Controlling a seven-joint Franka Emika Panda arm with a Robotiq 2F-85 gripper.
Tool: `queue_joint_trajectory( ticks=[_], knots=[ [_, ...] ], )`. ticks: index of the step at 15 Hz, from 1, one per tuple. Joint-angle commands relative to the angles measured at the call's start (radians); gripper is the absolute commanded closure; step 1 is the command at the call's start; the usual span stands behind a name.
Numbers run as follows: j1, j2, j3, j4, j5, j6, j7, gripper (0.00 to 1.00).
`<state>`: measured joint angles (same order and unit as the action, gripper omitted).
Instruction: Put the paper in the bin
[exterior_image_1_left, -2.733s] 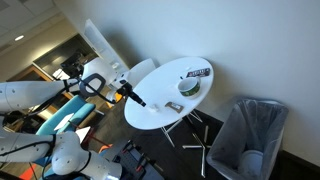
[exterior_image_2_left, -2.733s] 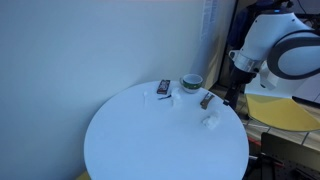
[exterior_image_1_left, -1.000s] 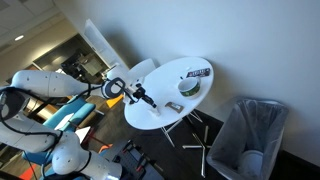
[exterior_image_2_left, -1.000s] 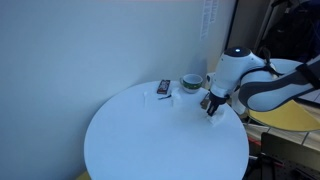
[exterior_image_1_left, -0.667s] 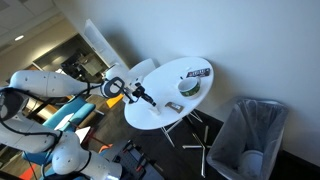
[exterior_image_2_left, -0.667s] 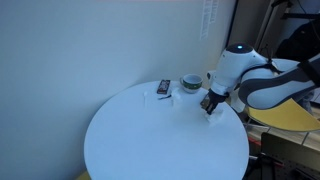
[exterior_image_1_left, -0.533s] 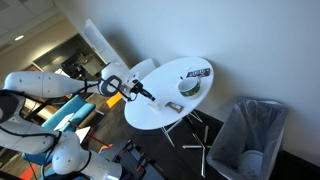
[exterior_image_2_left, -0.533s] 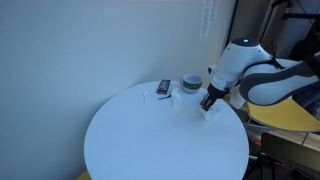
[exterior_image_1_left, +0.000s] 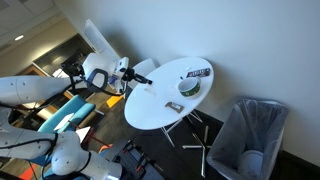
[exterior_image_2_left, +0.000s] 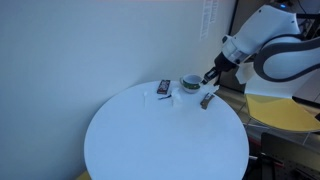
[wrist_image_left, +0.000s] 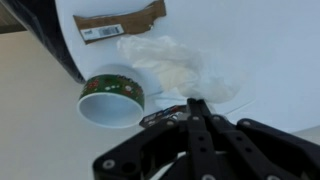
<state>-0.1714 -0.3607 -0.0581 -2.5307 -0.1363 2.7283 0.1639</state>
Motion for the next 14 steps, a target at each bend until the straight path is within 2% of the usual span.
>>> queue_joint_trajectory(
  ticks=[1,5,9,12,14],
  knots=[
    [-0.086,-0.036,-0.029,0.043,-0.005,0.032,0.030,1.00],
    [-0.194,0.058,-0.072,0.140,-0.012,0.142,0.052,1.00],
    [-0.319,0.253,-0.077,0.260,-0.055,0.290,0.141,1.00],
    [-0.387,0.419,-0.078,0.377,-0.140,0.302,0.242,1.00],
    [-0.381,0.514,-0.103,0.453,-0.189,0.276,0.303,1.00]
  ],
)
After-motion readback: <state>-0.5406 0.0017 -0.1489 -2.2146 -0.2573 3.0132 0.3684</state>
